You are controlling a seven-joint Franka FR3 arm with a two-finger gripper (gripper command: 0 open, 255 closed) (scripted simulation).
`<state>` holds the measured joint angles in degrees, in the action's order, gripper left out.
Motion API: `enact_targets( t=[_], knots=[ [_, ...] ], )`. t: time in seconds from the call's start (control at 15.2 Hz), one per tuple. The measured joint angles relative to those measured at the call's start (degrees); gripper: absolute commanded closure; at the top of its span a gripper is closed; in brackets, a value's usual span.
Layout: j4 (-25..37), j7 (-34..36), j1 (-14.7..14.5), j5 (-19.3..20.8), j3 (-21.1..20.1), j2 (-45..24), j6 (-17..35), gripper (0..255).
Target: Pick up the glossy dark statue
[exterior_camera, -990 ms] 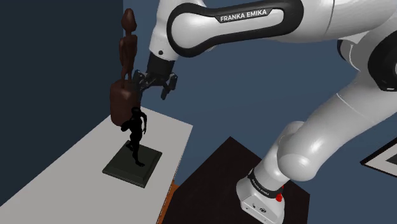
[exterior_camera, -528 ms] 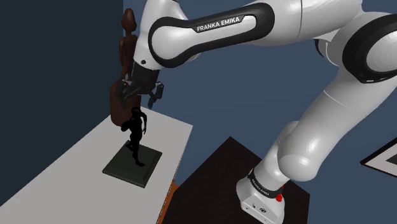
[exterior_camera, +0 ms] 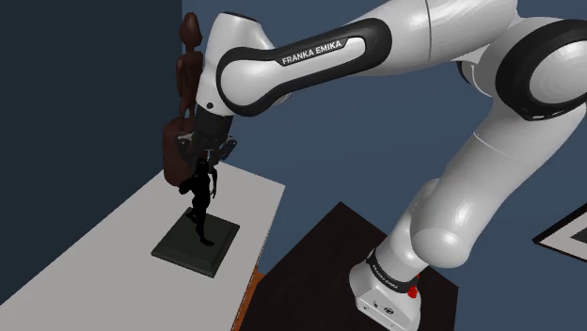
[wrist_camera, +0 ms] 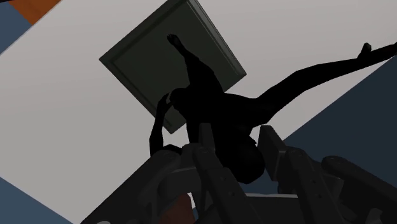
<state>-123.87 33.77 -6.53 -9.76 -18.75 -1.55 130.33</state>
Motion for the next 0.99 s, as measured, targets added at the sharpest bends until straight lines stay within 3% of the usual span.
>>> enact_targets(
  t=[0.53, 0.99],
  knots=[
    [-0.08, -0.01, -0.01, 0.00, -0.01, 0.06, 0.06, 255],
    [2.38, 0.24, 0.13, -0.33, 0.11, 2.23, -4.60, 255]
  ],
)
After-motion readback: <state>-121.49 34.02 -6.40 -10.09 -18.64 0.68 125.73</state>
